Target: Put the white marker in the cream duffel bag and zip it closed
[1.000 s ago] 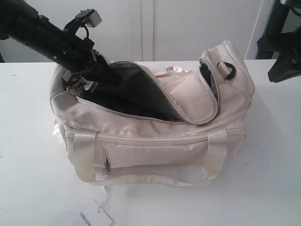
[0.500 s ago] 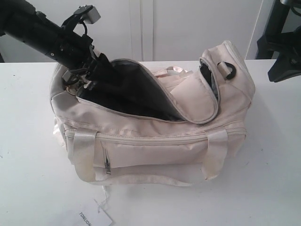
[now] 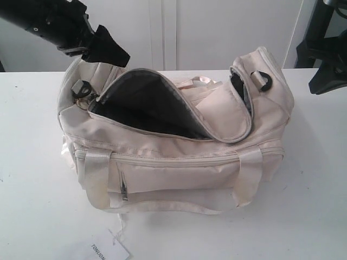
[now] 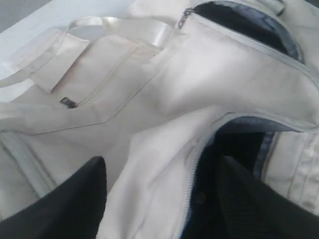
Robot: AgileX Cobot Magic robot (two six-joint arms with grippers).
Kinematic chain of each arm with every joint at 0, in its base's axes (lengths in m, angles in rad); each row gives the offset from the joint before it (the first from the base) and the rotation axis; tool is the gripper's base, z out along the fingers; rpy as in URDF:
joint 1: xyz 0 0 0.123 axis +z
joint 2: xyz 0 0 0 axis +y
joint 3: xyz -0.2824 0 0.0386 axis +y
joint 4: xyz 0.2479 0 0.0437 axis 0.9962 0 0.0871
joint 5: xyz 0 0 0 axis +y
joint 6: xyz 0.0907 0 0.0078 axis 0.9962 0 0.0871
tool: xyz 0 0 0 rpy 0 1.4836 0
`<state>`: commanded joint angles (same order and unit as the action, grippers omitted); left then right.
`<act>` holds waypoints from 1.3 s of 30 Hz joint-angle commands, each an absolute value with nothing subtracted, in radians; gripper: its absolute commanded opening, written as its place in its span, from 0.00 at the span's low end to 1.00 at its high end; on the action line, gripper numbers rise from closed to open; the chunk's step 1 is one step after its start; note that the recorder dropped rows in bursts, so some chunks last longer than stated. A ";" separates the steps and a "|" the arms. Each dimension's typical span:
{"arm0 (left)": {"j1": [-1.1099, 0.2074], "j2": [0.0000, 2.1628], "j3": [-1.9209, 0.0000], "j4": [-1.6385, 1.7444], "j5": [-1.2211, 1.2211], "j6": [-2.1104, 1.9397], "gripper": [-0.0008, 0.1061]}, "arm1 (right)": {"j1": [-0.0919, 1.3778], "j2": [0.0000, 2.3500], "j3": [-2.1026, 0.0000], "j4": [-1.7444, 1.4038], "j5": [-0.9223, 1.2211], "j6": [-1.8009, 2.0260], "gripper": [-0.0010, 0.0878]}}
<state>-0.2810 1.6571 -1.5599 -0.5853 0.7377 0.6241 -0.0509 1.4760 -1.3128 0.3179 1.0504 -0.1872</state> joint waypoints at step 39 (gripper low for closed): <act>-0.141 1.773 -1.556 -0.357 0.675 0.057 0.58 | -0.051 1.478 -1.313 0.318 1.045 -0.213 0.01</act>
